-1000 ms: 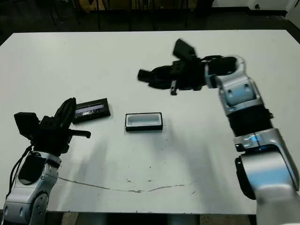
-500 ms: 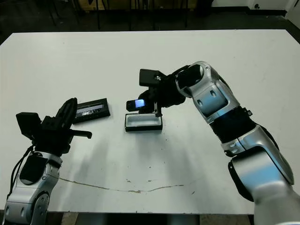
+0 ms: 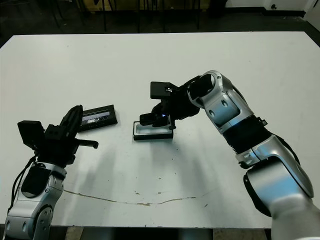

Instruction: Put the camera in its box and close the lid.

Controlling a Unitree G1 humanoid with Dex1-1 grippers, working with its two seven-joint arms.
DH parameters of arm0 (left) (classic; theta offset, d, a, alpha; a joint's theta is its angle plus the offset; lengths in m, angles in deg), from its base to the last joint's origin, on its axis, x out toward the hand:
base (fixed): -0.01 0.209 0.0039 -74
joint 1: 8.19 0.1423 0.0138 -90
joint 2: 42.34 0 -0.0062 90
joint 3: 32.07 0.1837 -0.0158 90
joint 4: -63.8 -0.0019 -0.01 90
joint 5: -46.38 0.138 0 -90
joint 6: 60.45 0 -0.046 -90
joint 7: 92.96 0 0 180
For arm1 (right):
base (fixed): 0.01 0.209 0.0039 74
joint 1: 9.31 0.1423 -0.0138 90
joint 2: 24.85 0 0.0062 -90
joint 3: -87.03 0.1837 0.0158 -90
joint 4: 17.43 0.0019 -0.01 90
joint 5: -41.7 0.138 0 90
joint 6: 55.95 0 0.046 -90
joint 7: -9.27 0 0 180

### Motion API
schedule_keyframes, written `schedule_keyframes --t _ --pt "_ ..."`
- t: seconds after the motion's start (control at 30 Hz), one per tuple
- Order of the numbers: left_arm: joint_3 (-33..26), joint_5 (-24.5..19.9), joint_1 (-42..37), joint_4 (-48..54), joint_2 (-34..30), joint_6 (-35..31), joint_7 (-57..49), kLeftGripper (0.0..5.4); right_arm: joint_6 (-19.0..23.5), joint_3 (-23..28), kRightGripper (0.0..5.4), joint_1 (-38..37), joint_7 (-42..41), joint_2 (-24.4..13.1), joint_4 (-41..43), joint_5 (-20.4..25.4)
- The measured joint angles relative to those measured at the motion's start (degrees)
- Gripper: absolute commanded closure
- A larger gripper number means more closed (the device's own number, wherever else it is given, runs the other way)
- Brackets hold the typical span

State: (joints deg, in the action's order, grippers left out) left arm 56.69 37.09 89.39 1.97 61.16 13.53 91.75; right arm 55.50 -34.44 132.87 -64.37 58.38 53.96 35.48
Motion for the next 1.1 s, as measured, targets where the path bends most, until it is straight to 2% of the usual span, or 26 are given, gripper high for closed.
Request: schedule_keyframes --t 0.43,0.63,1.1 --pt "0.46 0.04 0.20 -0.17 0.14 0.37 -0.11 5.40 0.26 -0.07 4.51 0.00 -1.78 0.96 -0.96 0.21" --pt "0.59 0.06 0.28 -0.20 0.11 0.36 -0.11 5.40 2.40 -0.45 4.51 0.04 -3.06 1.62 -0.94 0.12" --pt "0.99 0.36 1.01 -0.17 0.11 0.34 -0.16 5.40 3.04 -1.71 4.51 0.15 -2.36 2.20 -0.85 -2.39"
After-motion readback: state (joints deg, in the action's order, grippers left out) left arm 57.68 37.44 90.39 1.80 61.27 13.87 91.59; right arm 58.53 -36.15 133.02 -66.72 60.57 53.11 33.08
